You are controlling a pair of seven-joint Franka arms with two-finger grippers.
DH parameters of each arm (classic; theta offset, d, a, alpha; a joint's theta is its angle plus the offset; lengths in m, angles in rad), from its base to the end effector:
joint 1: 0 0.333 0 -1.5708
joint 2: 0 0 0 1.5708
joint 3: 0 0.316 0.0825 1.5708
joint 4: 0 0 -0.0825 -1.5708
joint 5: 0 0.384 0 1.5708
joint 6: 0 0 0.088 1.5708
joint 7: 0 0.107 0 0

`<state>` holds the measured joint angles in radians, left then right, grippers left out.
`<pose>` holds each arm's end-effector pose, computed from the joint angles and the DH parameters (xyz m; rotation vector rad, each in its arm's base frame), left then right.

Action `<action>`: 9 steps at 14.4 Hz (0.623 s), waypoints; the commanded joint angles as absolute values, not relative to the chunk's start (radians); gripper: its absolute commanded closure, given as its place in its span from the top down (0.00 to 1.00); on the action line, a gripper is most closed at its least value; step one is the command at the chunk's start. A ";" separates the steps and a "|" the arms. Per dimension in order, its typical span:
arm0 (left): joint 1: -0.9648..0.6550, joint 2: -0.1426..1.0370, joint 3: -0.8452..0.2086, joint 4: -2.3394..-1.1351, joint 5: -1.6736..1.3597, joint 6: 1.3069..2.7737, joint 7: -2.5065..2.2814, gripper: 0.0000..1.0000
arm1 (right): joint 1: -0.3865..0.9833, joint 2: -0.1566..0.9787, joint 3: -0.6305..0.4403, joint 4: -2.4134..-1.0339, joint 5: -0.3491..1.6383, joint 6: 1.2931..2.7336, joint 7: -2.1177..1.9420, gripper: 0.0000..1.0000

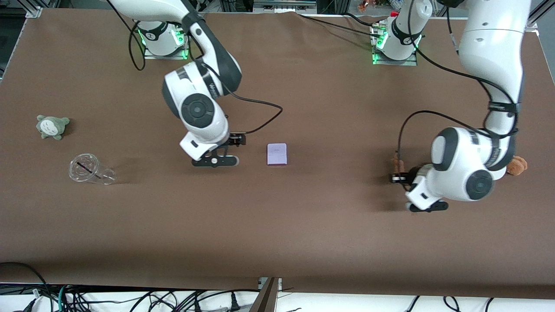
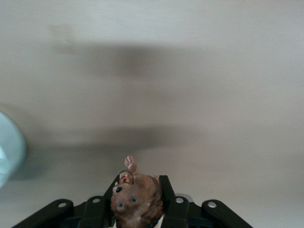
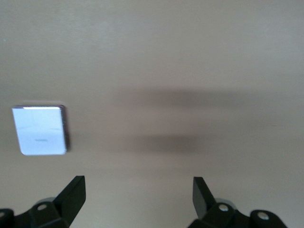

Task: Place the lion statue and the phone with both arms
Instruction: 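Carry the lion toward the white lamp while the right gripper reaches the phone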

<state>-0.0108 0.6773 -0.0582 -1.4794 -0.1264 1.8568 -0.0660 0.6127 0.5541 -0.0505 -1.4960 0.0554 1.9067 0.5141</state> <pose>0.6790 -0.0508 0.2572 2.9724 0.0868 -0.4628 0.5763 0.3740 0.3363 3.0817 0.0489 -0.2079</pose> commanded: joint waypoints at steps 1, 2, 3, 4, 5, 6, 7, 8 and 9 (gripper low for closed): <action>0.017 0.667 -0.069 -1.520 -0.092 1.882 0.002 0.00 | 0.672 0.615 -0.060 -1.482 0.074 1.979 0.552 1.00; 0.017 0.689 -0.071 -1.522 -0.043 1.919 0.000 0.00 | 0.699 0.636 -0.060 -1.482 0.072 2.018 0.610 1.00; 0.021 0.701 -0.071 -1.523 -0.034 1.945 0.002 0.00 | 0.716 0.658 -0.060 -1.482 0.074 2.060 0.671 1.00; 0.021 0.706 -0.071 -1.522 -0.025 1.953 0.002 0.00 | 0.730 0.676 -0.060 -1.480 0.074 2.091 0.705 1.00; 0.021 0.709 -0.071 -1.520 -0.025 1.953 0.002 0.00 | 0.742 0.690 -0.060 -1.480 0.074 2.129 0.713 1.00; 0.018 0.709 -0.071 -1.522 -0.025 1.953 0.002 0.00 | 0.745 0.702 -0.060 -1.480 0.075 2.164 0.713 1.00; 0.018 0.710 -0.072 -1.520 -0.023 1.954 0.002 0.00 | 0.752 0.716 -0.060 -1.480 0.075 2.195 0.715 1.00; 0.014 0.718 -0.071 -1.522 -0.023 1.973 0.002 0.00 | 0.758 0.732 -0.060 -1.480 0.075 2.225 0.716 1.00; 0.012 0.724 -0.071 -1.522 -0.020 1.994 0.002 0.00 | 0.768 0.750 -0.060 -1.480 0.077 2.264 0.718 1.00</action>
